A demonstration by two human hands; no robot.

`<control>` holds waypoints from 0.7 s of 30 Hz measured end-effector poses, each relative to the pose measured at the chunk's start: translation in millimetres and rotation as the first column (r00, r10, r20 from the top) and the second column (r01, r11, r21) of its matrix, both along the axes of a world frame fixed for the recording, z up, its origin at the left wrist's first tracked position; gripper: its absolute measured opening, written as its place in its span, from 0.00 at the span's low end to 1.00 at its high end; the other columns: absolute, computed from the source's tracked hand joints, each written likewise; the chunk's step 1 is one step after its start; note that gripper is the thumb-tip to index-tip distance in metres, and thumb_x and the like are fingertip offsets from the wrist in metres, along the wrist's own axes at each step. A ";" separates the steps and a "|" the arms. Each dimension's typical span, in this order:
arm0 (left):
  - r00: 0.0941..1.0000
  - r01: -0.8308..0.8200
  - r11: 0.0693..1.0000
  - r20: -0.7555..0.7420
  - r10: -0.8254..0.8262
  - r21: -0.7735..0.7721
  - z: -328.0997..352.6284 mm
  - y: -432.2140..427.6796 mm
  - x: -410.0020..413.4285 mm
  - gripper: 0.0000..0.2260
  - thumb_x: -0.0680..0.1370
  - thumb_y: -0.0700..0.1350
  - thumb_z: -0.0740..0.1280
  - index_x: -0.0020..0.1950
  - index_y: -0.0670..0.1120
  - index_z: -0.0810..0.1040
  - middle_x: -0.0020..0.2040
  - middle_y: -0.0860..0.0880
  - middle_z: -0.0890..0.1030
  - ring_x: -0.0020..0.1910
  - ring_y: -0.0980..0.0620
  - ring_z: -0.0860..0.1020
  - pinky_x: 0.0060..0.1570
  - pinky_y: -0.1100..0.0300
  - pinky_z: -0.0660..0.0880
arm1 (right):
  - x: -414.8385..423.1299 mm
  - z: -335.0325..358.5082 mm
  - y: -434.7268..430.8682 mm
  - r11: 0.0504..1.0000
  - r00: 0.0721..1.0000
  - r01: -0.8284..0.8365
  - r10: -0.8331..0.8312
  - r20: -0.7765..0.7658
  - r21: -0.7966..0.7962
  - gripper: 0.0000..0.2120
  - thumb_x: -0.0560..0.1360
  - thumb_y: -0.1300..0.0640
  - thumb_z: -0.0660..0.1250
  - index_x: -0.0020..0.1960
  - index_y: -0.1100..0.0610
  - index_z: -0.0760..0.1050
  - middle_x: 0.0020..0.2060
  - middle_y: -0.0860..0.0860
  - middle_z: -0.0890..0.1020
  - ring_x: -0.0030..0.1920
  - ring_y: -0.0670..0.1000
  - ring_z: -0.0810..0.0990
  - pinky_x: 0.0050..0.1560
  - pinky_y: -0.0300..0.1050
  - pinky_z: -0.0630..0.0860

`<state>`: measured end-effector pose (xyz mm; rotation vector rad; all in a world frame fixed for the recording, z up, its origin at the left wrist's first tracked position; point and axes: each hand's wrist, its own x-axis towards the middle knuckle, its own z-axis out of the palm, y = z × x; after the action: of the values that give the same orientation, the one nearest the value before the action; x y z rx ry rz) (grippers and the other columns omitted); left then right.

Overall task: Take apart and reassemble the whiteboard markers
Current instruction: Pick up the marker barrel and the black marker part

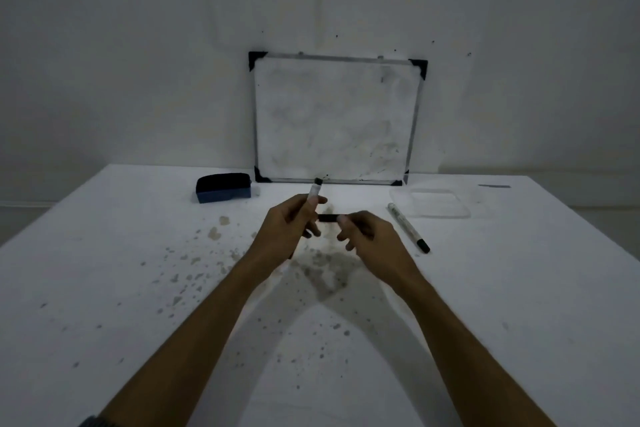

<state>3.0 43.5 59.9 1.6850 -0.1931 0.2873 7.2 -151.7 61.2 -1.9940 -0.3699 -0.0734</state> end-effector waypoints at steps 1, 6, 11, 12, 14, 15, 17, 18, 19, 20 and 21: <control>1.000 0.005 1.000 -0.012 -0.005 -0.012 -1.0 5.1 1.8 0.13 0.84 0.58 0.63 0.59 0.56 0.84 0.33 0.54 0.79 0.33 0.53 0.80 0.37 0.62 0.79 | 7.7 1.4 2.8 0.998 0.999 0.034 -0.035 0.015 0.061 0.15 0.81 0.39 0.64 0.56 0.49 0.79 0.43 0.45 0.87 0.39 0.39 0.84 0.38 0.31 0.74; 0.999 -0.017 0.981 -0.024 0.022 0.191 -29.6 2.6 1.4 0.14 0.81 0.69 0.61 0.65 0.73 0.77 0.53 0.70 0.84 0.49 0.67 0.82 0.43 0.71 0.79 | 28.1 -26.2 21.9 0.950 0.990 0.072 -0.104 0.091 0.303 0.11 0.83 0.47 0.64 0.57 0.53 0.80 0.39 0.45 0.85 0.36 0.41 0.81 0.37 0.34 0.76; 0.981 -0.128 0.813 0.190 0.021 0.567 -50.3 5.8 8.1 0.18 0.84 0.61 0.61 0.68 0.57 0.81 0.59 0.54 0.87 0.53 0.58 0.84 0.55 0.56 0.82 | 30.3 -47.8 34.5 0.982 0.967 0.153 -0.172 0.188 0.113 0.16 0.84 0.39 0.56 0.45 0.42 0.78 0.32 0.41 0.83 0.34 0.40 0.81 0.34 0.29 0.73; 0.968 -0.161 0.781 0.252 0.005 0.604 -51.9 5.5 9.0 0.17 0.84 0.60 0.62 0.66 0.54 0.83 0.56 0.52 0.88 0.50 0.56 0.84 0.51 0.55 0.82 | 31.4 -48.6 34.9 0.980 0.958 0.186 -0.198 0.209 0.076 0.17 0.84 0.39 0.56 0.41 0.40 0.76 0.30 0.39 0.82 0.33 0.39 0.80 0.33 0.29 0.73; 0.921 -0.229 0.715 0.385 -0.061 0.660 -55.2 3.5 11.2 0.15 0.83 0.57 0.65 0.60 0.49 0.84 0.50 0.51 0.86 0.43 0.56 0.81 0.43 0.58 0.79 | 33.7 -51.4 33.1 0.966 0.938 0.256 -0.244 0.248 -0.019 0.24 0.83 0.37 0.53 0.32 0.43 0.71 0.24 0.44 0.77 0.28 0.41 0.77 0.28 0.31 0.69; 0.896 -0.259 0.684 0.434 -0.093 0.682 -55.5 2.9 11.7 0.14 0.83 0.55 0.65 0.58 0.47 0.84 0.48 0.50 0.85 0.41 0.55 0.79 0.41 0.59 0.76 | 34.3 -52.0 31.6 0.955 0.931 0.290 -0.264 0.251 -0.069 0.28 0.82 0.34 0.50 0.29 0.46 0.69 0.21 0.45 0.74 0.24 0.44 0.74 0.27 0.34 0.67; 0.865 -0.304 0.617 0.481 -0.140 0.726 -53.5 3.6 12.6 0.15 0.83 0.53 0.64 0.59 0.45 0.84 0.48 0.47 0.84 0.41 0.52 0.78 0.41 0.58 0.74 | 35.9 -52.6 29.3 0.935 0.929 0.328 -0.294 0.226 -0.132 0.33 0.80 0.32 0.46 0.25 0.51 0.67 0.20 0.46 0.72 0.22 0.45 0.71 0.28 0.40 0.66; 0.857 -0.315 0.596 0.491 -0.156 0.739 -52.1 4.4 12.5 0.15 0.84 0.53 0.63 0.61 0.45 0.83 0.48 0.47 0.84 0.40 0.50 0.79 0.41 0.56 0.75 | 37.7 -52.6 28.5 0.930 0.929 0.341 -0.311 0.201 -0.140 0.34 0.80 0.33 0.46 0.25 0.52 0.67 0.20 0.47 0.72 0.23 0.47 0.71 0.29 0.40 0.66; 0.853 -0.321 0.588 0.496 -0.161 0.743 -50.6 4.5 11.5 0.16 0.84 0.53 0.62 0.61 0.44 0.83 0.47 0.46 0.85 0.39 0.49 0.79 0.40 0.55 0.76 | 39.5 -51.9 27.7 0.925 0.928 0.354 -0.329 0.173 -0.141 0.34 0.81 0.34 0.47 0.24 0.53 0.66 0.21 0.48 0.72 0.23 0.48 0.72 0.29 0.41 0.66; 0.859 -0.318 0.590 0.489 -0.152 0.742 -49.1 4.4 9.6 0.16 0.85 0.53 0.61 0.61 0.45 0.83 0.46 0.47 0.85 0.38 0.50 0.80 0.39 0.54 0.78 | 41.6 -50.4 26.9 0.921 0.928 0.364 -0.345 0.145 -0.137 0.34 0.83 0.35 0.48 0.24 0.53 0.66 0.21 0.48 0.72 0.24 0.48 0.72 0.29 0.41 0.65; 0.873 -0.306 0.598 0.468 -0.134 0.741 -48.0 4.8 7.6 0.16 0.86 0.53 0.60 0.61 0.46 0.83 0.44 0.48 0.86 0.36 0.51 0.80 0.37 0.53 0.80 | 43.7 -48.6 25.4 0.922 0.929 0.365 -0.351 0.118 -0.132 0.34 0.84 0.36 0.49 0.24 0.53 0.65 0.21 0.49 0.72 0.24 0.48 0.72 0.29 0.42 0.65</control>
<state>10.6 48.3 11.9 2.5169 -0.7078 0.8001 50.8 -126.3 12.6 -2.1954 -0.0640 -0.3797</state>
